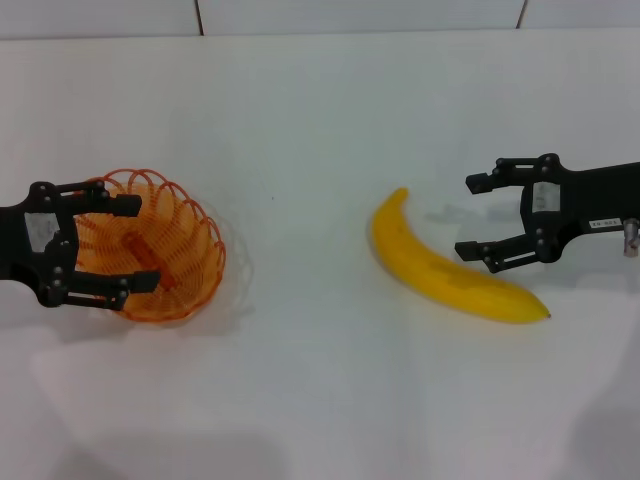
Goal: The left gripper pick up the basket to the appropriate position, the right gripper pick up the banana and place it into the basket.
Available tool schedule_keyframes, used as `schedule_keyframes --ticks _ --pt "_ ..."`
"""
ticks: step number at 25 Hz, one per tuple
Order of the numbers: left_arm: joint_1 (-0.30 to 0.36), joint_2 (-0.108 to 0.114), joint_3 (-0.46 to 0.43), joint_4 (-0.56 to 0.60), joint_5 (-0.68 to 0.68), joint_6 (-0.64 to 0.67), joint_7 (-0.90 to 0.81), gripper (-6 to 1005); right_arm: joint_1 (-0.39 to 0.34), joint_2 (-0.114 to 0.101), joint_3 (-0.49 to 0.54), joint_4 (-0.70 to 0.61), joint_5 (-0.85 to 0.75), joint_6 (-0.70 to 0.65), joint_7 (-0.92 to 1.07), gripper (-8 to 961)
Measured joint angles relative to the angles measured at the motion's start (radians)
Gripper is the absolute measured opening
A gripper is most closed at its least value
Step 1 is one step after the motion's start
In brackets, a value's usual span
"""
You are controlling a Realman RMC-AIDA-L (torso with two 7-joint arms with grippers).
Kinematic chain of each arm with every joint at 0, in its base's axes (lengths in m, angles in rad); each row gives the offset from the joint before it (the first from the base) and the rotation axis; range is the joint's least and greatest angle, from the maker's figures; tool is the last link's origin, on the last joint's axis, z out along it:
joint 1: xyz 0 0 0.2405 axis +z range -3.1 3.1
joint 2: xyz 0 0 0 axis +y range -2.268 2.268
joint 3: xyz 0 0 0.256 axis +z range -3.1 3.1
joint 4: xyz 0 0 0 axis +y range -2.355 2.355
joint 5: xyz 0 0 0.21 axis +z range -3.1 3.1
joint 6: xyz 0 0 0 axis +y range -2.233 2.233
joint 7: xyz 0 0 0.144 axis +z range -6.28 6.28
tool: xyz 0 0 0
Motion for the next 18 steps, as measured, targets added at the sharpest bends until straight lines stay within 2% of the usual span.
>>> schedule_keyframes --ticks 11,15,16,18 --pt "0.000 -0.006 -0.009 0.000 -0.007 -0.006 -0.007 906 0.000 0.002 0.004 0.001 0.007 0.006 0.001 905" --pt "-0.008 -0.020 -0.110 0.007 -0.013 -0.040 -0.075 906 0.001 0.004 0.001 0.007 0.008 0.024 0.001 905" --pt "-0.014 -0.021 -0.160 0.021 -0.011 -0.062 -0.130 907 0.002 0.004 0.000 0.007 0.008 0.024 0.001 905" --pt "-0.021 -0.013 -0.200 0.037 -0.005 -0.094 -0.214 907 0.005 0.005 -0.001 0.008 0.008 0.024 0.001 904"
